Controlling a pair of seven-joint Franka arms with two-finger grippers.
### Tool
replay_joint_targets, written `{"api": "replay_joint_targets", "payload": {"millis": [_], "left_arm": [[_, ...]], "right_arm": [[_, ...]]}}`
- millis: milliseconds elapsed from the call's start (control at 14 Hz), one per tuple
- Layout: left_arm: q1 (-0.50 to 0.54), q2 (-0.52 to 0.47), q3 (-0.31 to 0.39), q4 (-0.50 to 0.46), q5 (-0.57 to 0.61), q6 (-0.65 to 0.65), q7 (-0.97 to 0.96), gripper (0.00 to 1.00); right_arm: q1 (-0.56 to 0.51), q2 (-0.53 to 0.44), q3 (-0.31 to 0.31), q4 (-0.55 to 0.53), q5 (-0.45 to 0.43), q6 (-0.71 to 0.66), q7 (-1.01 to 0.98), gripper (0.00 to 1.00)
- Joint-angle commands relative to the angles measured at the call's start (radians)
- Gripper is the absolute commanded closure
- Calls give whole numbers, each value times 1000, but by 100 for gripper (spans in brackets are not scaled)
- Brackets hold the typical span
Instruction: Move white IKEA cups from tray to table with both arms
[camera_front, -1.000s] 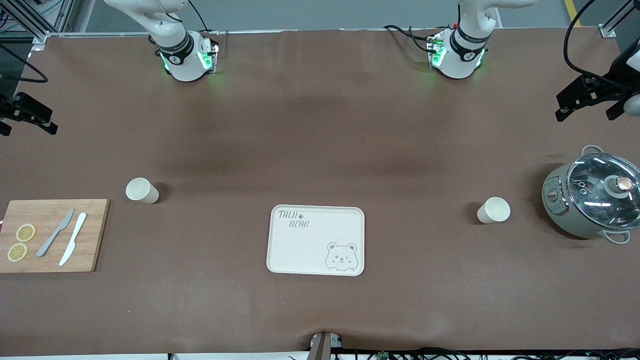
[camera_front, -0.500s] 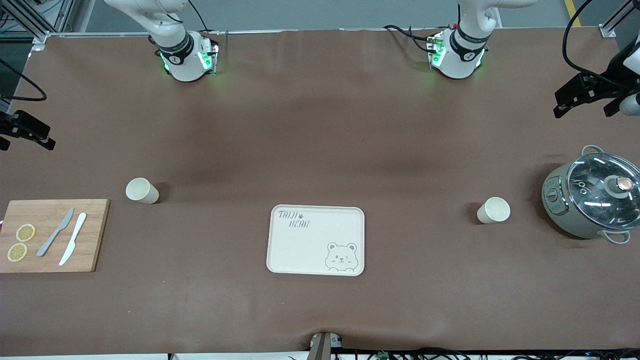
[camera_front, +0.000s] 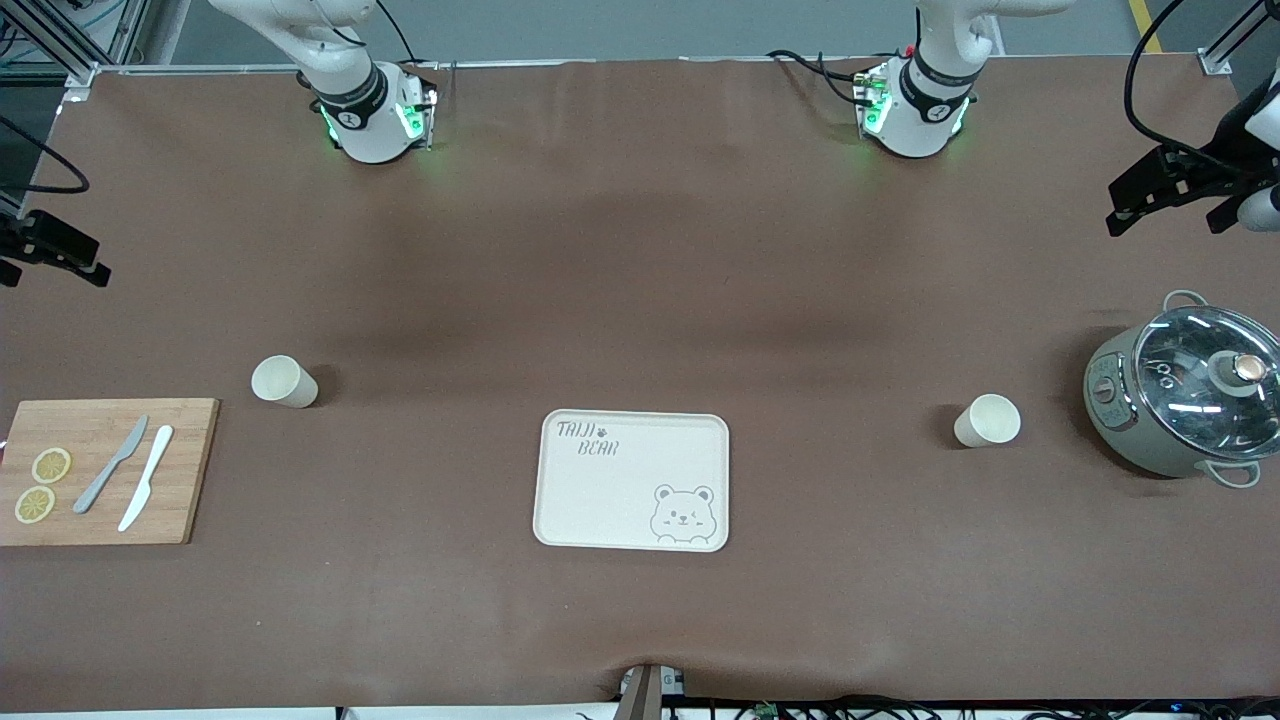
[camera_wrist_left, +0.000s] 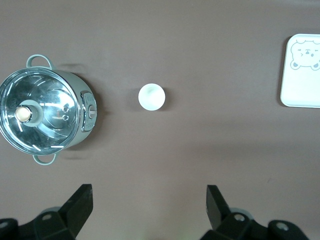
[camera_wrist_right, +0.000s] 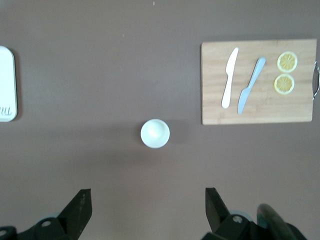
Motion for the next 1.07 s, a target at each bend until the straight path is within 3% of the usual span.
{"api": "replay_joint_targets", "payload": {"millis": [0,1000], "left_arm": [[-8,16,-4,18,-4,-17,3,0],[-5,36,-12,22,3,-6,-9,0]], "right_arm": [[-9,-13,10,25,-7,-58,8,0],[5,-12,12,23,21,-34,11,0]]}}
